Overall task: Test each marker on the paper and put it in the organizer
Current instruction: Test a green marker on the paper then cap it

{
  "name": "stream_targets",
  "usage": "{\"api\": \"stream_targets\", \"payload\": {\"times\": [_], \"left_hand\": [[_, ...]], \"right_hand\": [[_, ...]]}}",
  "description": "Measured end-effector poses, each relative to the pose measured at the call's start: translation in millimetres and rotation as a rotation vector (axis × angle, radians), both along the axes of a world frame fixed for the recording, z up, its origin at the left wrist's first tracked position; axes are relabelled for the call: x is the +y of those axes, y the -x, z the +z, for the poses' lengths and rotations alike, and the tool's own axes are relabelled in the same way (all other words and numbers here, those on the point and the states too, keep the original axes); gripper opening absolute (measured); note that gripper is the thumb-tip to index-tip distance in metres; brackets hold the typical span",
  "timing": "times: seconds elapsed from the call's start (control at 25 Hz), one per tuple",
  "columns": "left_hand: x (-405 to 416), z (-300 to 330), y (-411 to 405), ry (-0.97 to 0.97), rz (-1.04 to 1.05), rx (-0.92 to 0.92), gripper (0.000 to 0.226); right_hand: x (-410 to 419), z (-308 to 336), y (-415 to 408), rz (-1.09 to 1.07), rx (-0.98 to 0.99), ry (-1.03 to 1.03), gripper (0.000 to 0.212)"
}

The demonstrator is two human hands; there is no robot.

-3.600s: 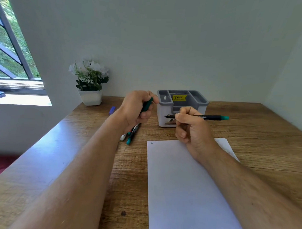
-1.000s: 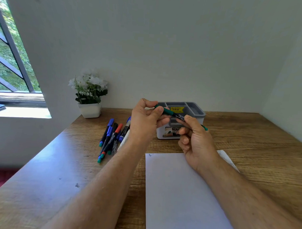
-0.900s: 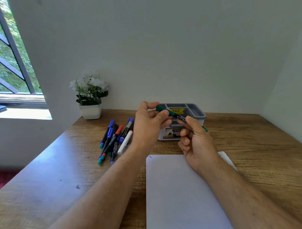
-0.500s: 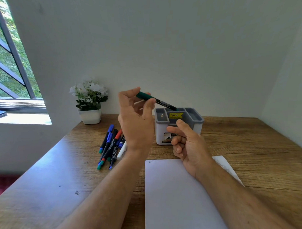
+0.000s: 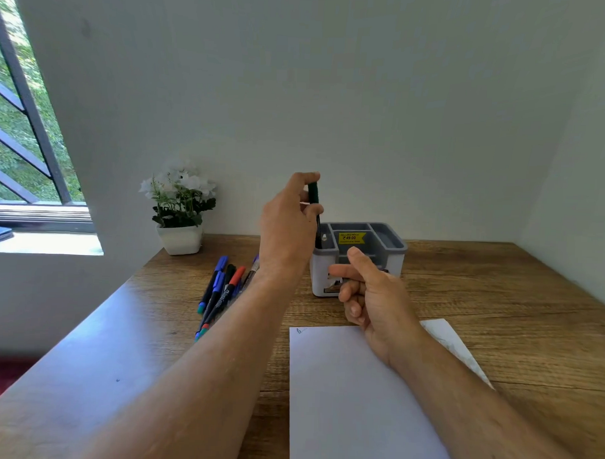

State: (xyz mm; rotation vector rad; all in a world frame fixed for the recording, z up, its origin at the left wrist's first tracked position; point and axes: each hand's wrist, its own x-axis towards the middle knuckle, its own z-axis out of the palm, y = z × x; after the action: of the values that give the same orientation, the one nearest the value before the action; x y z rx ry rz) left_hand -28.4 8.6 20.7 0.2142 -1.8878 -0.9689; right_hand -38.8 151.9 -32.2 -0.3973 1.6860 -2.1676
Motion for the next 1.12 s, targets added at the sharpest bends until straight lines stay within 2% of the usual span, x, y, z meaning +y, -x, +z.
{"api": "stream_targets", "payload": {"times": [0.12, 0.24, 0.36, 0.4, 0.52, 0.6, 0.72, 0.8, 0.88, 0.96, 1.0, 1.12], "left_hand": [[-3, 3, 11, 0.047, 0.047, -0.162, 0.046], [-4, 6, 18, 0.088, 0.102, -0.240, 0.052], [-5, 10, 21, 0.145, 0.170, -0.324, 0.069], [-6, 10, 20, 0.125, 0.140, -0.346, 0.078], [-6, 0, 9, -0.031, -0.200, -0.400, 0.117], [-8, -12, -7, -0.119, -0.348, -0.418, 0.129], [-15, -19, -28, -0.303, -0.421, -0.359, 0.113], [-23, -14, -38, -0.269, -0.266, -0.374, 0.091], [-30, -10, -47, -0.158, 0.002, -0.379, 0.059], [-31, -9, -53, -0.078, 0.114, -0.399, 0.032], [-29, -10, -54, -0.053, 0.087, -0.414, 0.028], [-16, -13, -50, -0.001, -0.084, -0.430, 0.041]], "right_hand": [[0, 0, 0, -0.003, -0.003, -0.007, 0.043], [0, 0, 0, -0.001, 0.002, -0.010, 0.044], [0, -1, 1, 0.002, 0.002, -0.009, 0.045], [0, -1, 1, 0.001, 0.001, -0.011, 0.045], [-1, -1, 1, 0.002, -0.005, -0.007, 0.040], [-1, -2, 2, 0.013, 0.014, -0.010, 0.033], [-2, -4, 3, 0.025, 0.045, -0.014, 0.027], [-2, -5, 4, 0.025, 0.045, -0.010, 0.026], [-1, -4, 3, 0.032, 0.037, 0.000, 0.026], [-1, -4, 3, 0.031, 0.027, 0.010, 0.025], [-1, -4, 3, 0.027, 0.027, 0.009, 0.025], [-1, -4, 2, 0.008, 0.031, 0.004, 0.025]]}}
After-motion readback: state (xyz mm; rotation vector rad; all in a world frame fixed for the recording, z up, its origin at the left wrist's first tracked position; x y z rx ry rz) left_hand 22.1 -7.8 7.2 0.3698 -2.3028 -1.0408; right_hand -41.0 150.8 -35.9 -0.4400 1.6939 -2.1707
